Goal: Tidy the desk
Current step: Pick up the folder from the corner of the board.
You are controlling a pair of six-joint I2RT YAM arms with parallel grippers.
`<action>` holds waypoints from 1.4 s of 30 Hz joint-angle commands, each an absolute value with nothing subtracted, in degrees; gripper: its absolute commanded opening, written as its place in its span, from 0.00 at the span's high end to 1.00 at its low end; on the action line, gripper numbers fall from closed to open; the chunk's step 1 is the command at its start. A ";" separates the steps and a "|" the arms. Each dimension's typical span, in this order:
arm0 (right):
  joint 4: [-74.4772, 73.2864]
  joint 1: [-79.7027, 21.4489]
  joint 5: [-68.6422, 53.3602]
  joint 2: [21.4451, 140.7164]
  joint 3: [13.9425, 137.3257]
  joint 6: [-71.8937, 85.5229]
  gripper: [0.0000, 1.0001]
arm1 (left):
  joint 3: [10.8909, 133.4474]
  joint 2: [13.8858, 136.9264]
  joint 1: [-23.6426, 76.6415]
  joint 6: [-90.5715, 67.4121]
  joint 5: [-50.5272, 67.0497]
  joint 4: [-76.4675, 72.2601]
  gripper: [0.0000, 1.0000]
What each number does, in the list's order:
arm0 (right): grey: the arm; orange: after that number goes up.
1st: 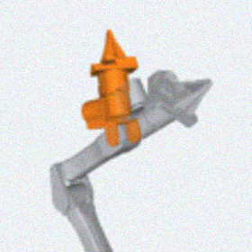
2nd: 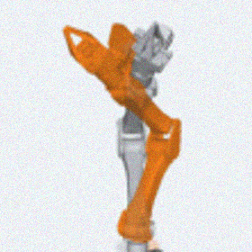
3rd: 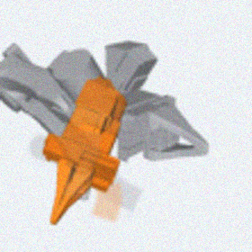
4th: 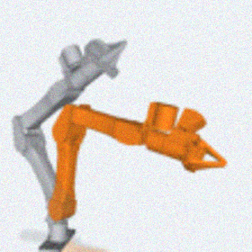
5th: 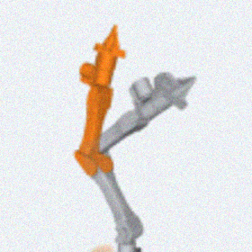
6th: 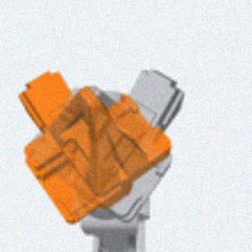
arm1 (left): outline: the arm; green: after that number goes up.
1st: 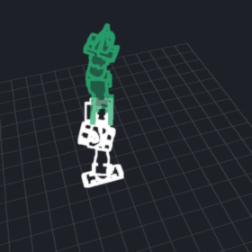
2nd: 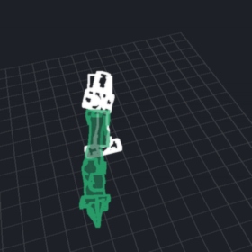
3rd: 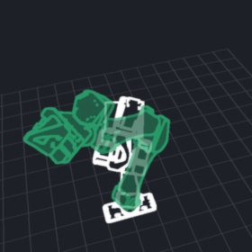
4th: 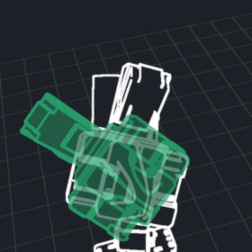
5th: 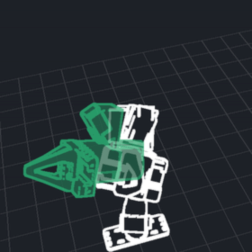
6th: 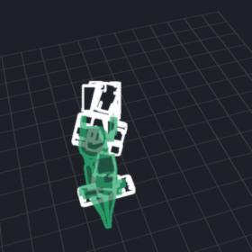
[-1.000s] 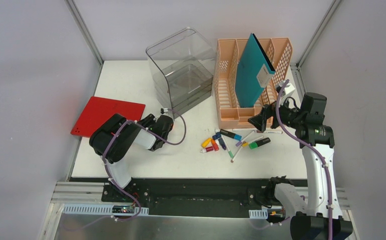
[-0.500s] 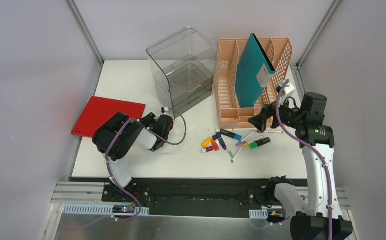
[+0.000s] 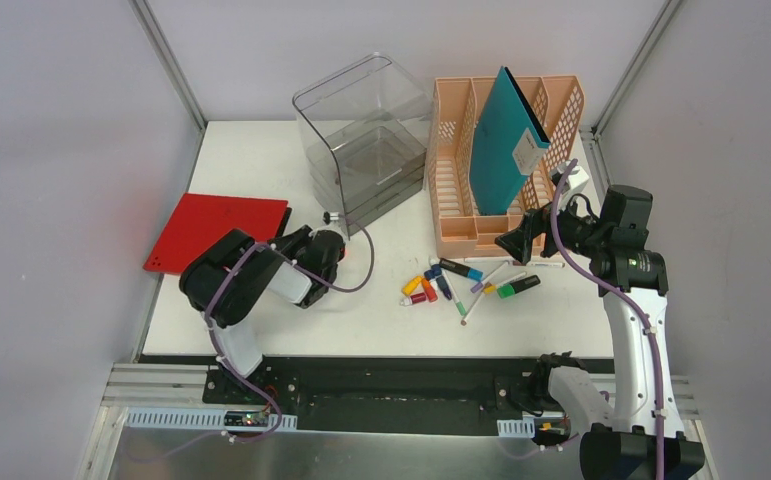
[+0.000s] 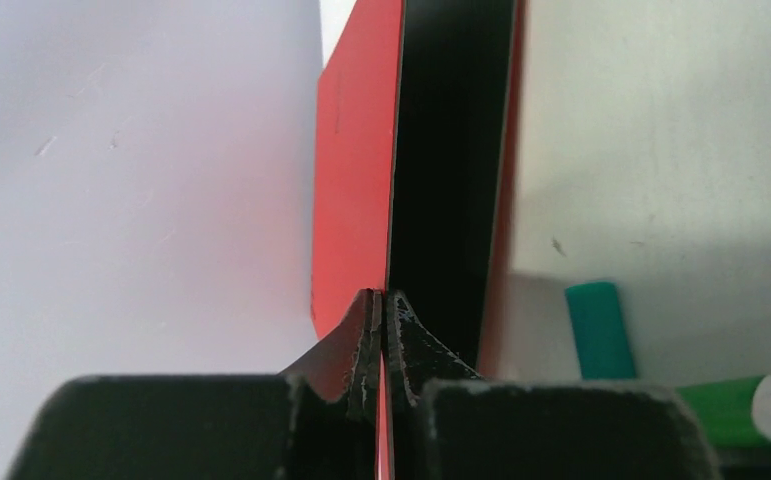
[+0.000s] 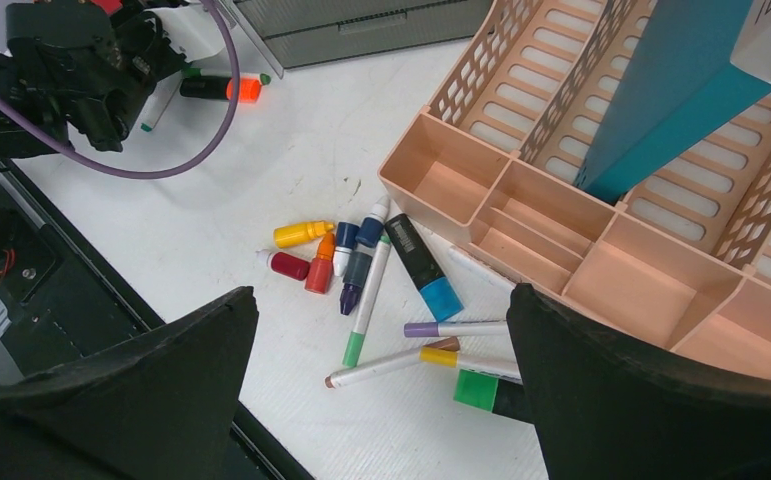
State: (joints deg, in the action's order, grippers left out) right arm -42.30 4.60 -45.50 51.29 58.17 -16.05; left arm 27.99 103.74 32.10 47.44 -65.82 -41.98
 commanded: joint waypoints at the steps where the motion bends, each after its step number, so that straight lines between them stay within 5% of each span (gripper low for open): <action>1: -41.50 4.39 -47.57 50.71 58.56 -17.06 0.01 | 27.89 95.41 35.24 48.65 -68.44 -43.25 1.00; 8: -41.26 4.39 -52.42 51.47 57.69 -17.37 0.01 | 36.15 77.96 37.98 18.20 -62.84 1.60 1.00; 17: -42.13 3.25 -62.92 54.11 57.01 -18.59 0.01 | 39.95 66.25 37.97 8.63 -53.54 16.37 1.00; 22: -30.73 -1.28 -69.66 53.77 54.21 -8.48 0.01 | 43.66 62.81 37.97 1.94 -47.39 25.10 1.00; 33: -16.72 -28.88 -52.35 66.10 57.56 -2.35 0.01 | 48.69 54.44 37.97 -7.41 -37.11 37.40 1.00; 42: 6.09 -39.99 -32.63 78.16 60.34 26.58 0.02 | 51.40 49.97 37.97 -12.23 -30.08 43.93 1.00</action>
State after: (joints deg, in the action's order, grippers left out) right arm -8.19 -36.36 -42.33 74.63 56.47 11.73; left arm 47.62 52.95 37.89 -6.87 -35.35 41.19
